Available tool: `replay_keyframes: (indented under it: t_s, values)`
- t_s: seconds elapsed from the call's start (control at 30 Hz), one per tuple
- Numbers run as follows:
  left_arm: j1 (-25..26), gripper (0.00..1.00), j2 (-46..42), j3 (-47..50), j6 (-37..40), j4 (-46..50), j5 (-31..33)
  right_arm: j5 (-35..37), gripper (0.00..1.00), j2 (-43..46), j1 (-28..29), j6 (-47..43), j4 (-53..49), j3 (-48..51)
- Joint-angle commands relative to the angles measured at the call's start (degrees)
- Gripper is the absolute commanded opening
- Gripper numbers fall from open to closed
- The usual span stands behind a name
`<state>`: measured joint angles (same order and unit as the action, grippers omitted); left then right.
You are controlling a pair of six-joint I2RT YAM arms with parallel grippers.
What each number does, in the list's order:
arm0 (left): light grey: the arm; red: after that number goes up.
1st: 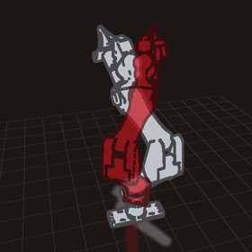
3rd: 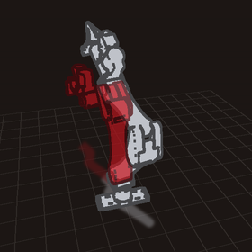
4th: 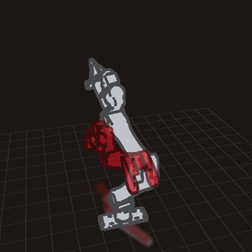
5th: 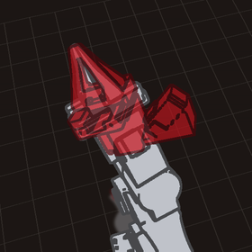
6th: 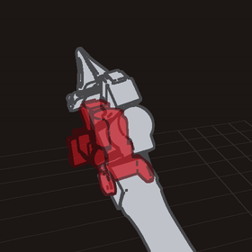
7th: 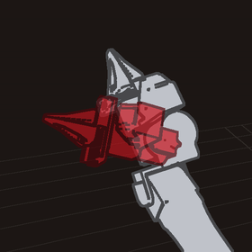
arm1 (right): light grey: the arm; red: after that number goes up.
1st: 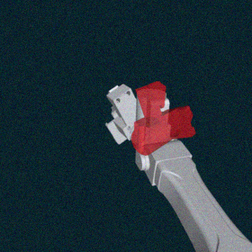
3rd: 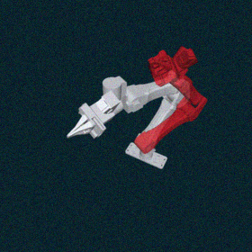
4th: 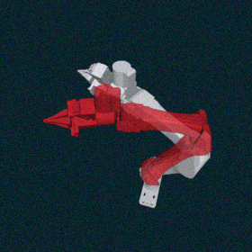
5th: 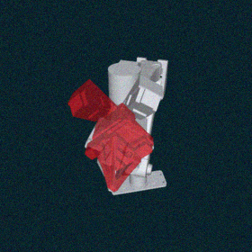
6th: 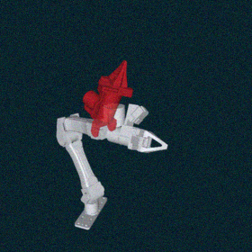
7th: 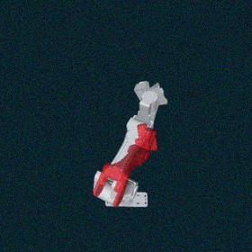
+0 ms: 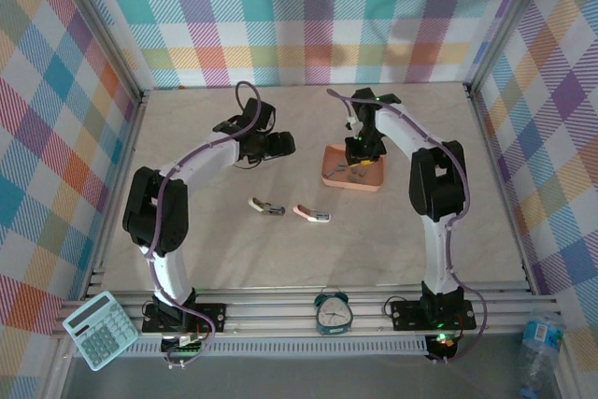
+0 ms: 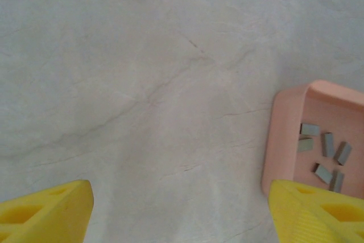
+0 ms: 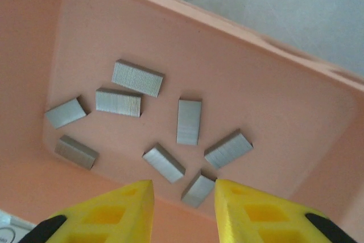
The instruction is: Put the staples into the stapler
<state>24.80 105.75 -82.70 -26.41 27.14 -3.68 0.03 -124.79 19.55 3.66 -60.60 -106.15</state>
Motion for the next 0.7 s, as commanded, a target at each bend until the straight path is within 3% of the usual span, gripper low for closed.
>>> replay_keyframes:
  t_s: [0.0,0.67]
  values:
    - [-1.32,0.8,-3.27,1.71,-1.07,1.42,2.19,1.11,0.32,-2.21,0.53,0.9,-1.89,-2.6]
    - [-2.73,0.8,-5.49,5.26,-1.71,1.01,2.23,0.65,0.31,-9.06,1.19,1.09,-1.39,-7.82]
